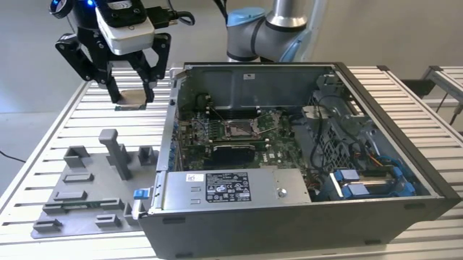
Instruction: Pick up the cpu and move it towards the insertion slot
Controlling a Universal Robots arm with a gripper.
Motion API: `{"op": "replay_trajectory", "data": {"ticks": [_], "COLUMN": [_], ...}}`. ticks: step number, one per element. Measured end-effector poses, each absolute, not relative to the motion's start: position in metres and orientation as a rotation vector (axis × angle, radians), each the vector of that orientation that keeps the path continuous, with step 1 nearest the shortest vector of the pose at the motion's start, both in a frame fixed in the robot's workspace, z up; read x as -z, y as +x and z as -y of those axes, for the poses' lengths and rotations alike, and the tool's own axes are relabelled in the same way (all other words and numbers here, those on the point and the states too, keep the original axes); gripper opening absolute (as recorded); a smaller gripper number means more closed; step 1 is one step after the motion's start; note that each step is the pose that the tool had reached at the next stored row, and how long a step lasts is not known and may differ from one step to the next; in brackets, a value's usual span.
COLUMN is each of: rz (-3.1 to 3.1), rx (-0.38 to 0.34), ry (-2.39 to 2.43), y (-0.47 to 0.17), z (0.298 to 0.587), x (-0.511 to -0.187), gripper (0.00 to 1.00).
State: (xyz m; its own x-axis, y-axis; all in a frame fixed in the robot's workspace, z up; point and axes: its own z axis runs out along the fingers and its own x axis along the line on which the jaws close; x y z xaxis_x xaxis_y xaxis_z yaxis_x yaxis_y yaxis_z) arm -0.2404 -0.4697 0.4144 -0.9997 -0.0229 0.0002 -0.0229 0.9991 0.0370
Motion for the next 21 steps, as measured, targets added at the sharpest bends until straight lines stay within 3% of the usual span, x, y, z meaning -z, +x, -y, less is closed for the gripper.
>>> {"op": "replay_trajectory", "data": {"ticks": [21], "rz": [3.139], "rx": [0.058], "ry": [0.036], "y": [-0.186], "z": [0.47], "x": [-0.414], "gripper": [0.0]}}
